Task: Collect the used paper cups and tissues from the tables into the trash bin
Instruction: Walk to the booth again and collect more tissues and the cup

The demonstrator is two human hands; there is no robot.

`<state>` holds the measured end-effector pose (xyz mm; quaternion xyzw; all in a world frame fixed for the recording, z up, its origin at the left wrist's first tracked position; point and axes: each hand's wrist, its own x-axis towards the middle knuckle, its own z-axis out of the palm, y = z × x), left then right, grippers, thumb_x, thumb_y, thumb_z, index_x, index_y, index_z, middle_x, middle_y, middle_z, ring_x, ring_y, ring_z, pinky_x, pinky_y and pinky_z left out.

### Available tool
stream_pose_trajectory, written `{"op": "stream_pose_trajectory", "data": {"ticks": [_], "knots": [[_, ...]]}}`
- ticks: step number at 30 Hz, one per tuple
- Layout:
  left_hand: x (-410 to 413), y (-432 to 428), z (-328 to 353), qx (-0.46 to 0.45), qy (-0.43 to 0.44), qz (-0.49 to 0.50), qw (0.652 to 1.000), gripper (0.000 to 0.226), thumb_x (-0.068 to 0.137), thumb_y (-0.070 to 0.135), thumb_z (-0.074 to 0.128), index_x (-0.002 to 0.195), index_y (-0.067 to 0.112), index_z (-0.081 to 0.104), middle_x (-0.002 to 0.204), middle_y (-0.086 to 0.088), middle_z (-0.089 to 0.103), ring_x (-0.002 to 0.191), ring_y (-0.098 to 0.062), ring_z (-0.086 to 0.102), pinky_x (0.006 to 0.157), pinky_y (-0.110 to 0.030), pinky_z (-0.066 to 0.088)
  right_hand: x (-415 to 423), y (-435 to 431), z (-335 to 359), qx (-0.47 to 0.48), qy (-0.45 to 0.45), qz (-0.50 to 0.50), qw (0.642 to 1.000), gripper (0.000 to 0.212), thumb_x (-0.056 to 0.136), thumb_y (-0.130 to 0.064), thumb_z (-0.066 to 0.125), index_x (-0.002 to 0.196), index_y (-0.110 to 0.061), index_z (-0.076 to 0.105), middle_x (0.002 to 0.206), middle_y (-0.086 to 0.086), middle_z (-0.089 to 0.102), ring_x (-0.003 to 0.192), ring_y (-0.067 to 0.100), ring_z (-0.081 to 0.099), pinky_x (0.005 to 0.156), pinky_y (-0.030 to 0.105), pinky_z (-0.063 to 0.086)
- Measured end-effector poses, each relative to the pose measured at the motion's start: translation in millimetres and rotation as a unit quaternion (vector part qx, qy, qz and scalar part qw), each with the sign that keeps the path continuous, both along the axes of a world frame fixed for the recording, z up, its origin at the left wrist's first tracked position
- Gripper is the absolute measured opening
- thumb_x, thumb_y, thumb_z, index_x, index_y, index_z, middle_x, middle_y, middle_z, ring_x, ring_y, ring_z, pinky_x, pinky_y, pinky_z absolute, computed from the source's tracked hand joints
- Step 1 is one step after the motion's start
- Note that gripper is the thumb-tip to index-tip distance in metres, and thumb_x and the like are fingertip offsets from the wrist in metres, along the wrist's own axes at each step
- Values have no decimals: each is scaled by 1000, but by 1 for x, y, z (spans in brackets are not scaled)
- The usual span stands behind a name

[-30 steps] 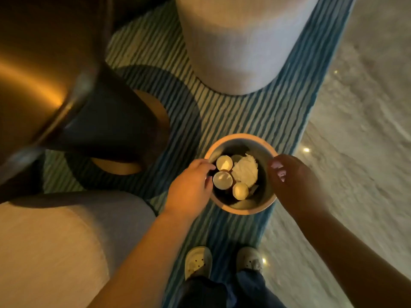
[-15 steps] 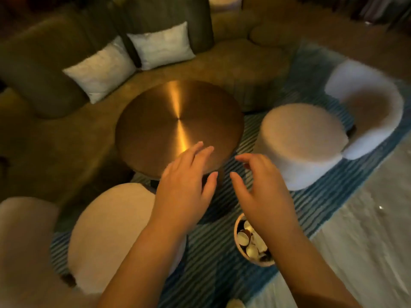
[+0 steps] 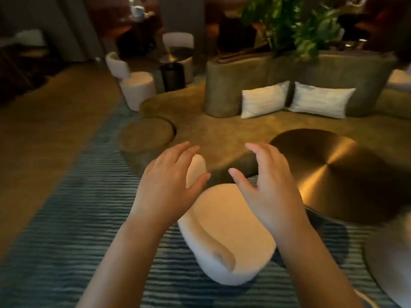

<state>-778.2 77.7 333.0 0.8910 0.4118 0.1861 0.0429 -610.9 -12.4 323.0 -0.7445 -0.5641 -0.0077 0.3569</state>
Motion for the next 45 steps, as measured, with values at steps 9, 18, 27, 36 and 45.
{"op": "stream_pose_trajectory", "data": {"ticks": [9,18,27,36,45], "knots": [[-293,54,52,48,-17,220,974,62,88,59,40,141,26,38,144,5,40,132,-16,37,105,-35,33,-275,131,35,49,-5,188,981,54,88,-47,51,134,-19,43,135,-2,45,124,12,40,96,24,37],[-436,84,78,56,5,348,936,60,90,59,36,144,33,30,146,10,36,136,-10,29,110,-31,24,-421,215,54,64,-2,322,945,53,88,-46,52,133,-20,44,135,-4,43,126,10,33,98,19,23],[-456,251,90,49,55,329,941,64,91,61,32,147,32,21,150,10,29,139,-10,23,112,-32,21,-435,368,68,3,-40,311,950,68,86,-57,43,145,-30,23,150,-10,22,136,6,15,107,23,17],[-457,485,148,102,54,290,950,62,92,59,33,147,32,24,152,11,25,139,-8,22,111,-29,22,-434,588,136,19,-39,284,958,72,86,-59,44,147,-33,15,153,-14,13,139,6,13,111,29,20],[-512,668,144,59,51,321,944,64,91,61,32,147,33,18,155,10,19,142,-10,16,113,-32,17,-487,769,140,29,-13,305,952,68,87,-56,48,145,-35,19,152,-16,17,138,4,15,111,30,22]]}}
